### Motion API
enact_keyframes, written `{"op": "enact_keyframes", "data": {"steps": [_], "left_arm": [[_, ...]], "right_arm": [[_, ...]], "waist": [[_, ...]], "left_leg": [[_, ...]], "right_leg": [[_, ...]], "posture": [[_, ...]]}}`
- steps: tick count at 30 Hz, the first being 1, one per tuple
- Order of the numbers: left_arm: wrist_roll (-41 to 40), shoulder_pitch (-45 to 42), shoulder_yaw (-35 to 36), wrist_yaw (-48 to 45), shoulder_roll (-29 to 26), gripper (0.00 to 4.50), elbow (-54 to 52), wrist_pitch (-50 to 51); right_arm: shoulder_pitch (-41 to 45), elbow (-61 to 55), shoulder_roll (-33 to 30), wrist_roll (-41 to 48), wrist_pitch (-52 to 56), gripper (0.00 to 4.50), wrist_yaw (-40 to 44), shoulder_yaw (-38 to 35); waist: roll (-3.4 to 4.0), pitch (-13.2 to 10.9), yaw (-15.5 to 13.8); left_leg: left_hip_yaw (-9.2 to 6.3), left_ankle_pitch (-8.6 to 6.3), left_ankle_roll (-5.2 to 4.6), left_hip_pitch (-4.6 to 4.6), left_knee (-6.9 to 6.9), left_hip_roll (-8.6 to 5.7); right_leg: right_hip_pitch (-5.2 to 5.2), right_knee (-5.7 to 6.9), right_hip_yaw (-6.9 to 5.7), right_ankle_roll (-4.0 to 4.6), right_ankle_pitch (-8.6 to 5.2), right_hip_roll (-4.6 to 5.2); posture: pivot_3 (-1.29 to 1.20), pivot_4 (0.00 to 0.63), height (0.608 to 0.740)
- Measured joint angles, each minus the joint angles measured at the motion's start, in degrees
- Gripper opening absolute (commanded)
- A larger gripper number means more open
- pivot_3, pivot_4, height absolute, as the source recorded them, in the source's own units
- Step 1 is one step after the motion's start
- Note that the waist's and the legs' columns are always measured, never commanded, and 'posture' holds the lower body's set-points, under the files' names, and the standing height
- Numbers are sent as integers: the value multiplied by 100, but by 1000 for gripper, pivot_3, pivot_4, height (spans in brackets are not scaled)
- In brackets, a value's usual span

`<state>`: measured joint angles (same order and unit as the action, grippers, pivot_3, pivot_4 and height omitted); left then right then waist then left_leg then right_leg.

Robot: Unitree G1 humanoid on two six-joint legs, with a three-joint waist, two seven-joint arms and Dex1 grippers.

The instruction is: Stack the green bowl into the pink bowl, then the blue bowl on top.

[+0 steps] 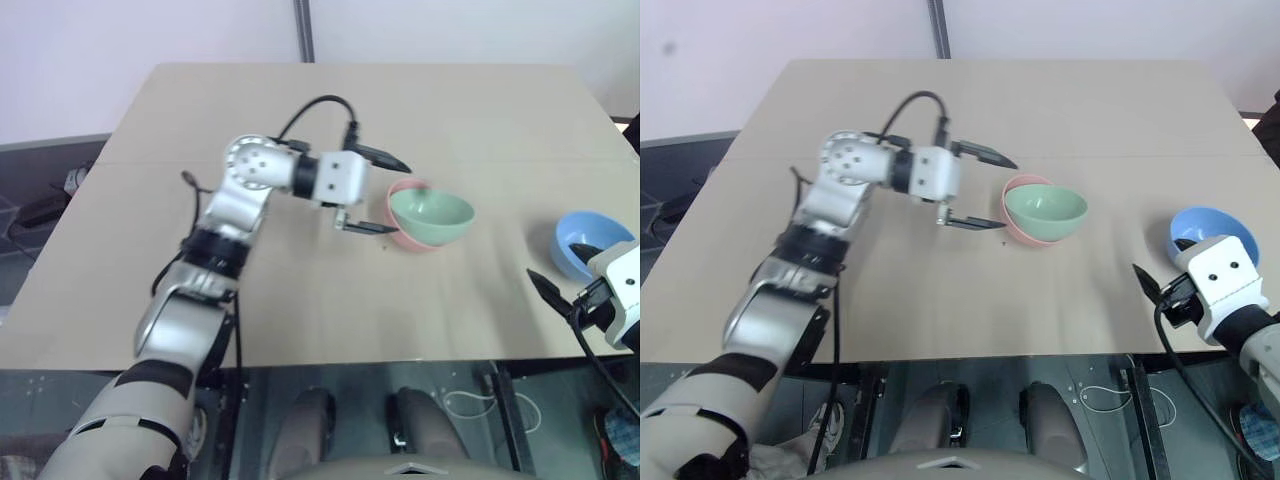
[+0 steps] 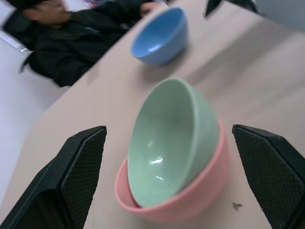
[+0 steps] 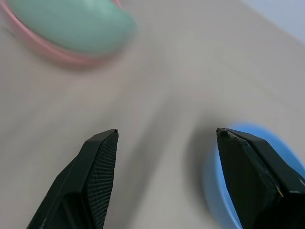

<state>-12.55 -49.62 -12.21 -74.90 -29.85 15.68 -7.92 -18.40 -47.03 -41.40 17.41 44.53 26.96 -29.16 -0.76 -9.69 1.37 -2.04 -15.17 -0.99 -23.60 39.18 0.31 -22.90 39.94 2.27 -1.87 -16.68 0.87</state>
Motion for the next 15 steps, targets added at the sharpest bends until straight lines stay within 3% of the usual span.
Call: {"op": "enact_keyframes", "data": {"steps": [6,8,12,15], "left_arm": [[-1259,1676,851,650,-266,4466,-1735,1701],[-1994,2400,1227,272,-642,4466,-2170,2218],[-2376,2796,1462,180,-833,4466,-2561,2479],[-2525,2950,1616,281,-910,4500,-2796,2646]], "right_arm": [[685,1585,-288,-497,-584,3614,27,518],[1005,2600,-330,-814,-868,3614,12,796],[1537,3230,-351,-889,-1023,3614,95,1090],[1791,3787,-416,-919,-1020,2791,203,1128]], "waist": [[5,4,-53],[7,4,-72],[9,5,-69],[9,5,-72]], "left_leg": [[2,0,0,5,12,-2],[-2,0,0,8,6,-1],[8,-1,-1,17,6,-2],[7,-1,-1,21,6,-4]], "right_leg": [[10,-2,4,-1,1,7],[13,-1,3,1,1,7],[21,-3,4,0,1,10],[25,-3,4,0,1,11]], "posture": [[0,150,740],[0,150,740],[0,150,740],[0,150,740]]}}
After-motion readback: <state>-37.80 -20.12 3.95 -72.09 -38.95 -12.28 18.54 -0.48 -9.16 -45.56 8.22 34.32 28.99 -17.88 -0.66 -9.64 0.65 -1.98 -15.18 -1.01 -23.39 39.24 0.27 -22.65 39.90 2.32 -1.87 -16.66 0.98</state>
